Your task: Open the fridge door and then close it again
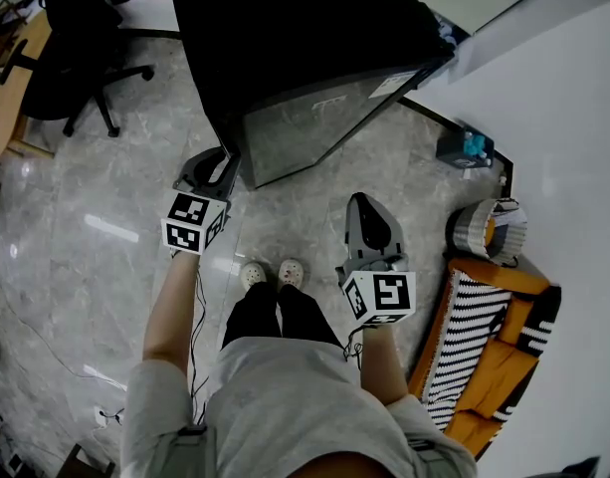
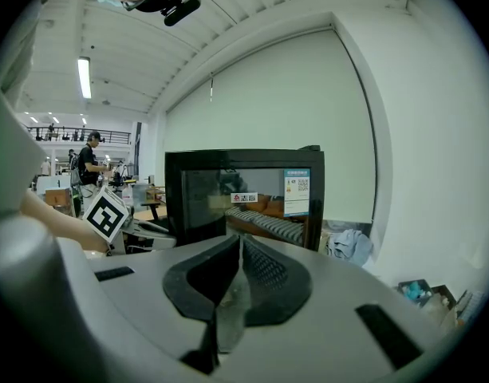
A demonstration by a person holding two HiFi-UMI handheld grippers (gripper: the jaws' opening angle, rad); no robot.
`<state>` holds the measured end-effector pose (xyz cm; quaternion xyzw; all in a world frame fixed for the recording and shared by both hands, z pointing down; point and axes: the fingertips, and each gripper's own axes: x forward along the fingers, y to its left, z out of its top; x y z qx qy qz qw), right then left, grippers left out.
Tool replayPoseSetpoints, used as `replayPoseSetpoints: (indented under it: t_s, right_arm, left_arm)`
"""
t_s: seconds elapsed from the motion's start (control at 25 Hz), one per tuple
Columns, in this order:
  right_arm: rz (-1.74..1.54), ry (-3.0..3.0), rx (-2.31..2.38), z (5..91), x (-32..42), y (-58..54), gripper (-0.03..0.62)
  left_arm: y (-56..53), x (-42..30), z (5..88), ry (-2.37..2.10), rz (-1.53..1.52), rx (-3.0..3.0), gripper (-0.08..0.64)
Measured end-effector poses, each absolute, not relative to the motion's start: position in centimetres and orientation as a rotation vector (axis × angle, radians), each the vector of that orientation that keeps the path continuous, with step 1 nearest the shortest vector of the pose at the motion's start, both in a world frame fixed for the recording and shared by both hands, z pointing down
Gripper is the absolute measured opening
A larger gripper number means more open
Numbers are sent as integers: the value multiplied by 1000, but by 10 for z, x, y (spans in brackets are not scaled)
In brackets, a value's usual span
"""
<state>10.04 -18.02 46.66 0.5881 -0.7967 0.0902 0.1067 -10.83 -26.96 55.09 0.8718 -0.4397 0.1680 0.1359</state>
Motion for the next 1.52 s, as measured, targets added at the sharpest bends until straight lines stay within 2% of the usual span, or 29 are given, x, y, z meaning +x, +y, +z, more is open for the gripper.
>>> replayPoseSetpoints:
  t_s: [0.28,0.48,0.8,1.52]
  right_arm:
    - [258,-2357,1741,460,105,-178,26]
    - [246,-2368,1745,456,109,-181,26]
    - [227,-2392,1748,447,117,-170,26]
    - [220,-2419,1749,440,136,-154,26]
  left_arm:
    - [-259,-104,549,-1290,511,2497,75]
    - [-204,-73,553,-1176,518,2569,60]
    - [-158,-35,551,-1228,530,2569,49]
    - [-144,-21,551,-1302,505,2498,49]
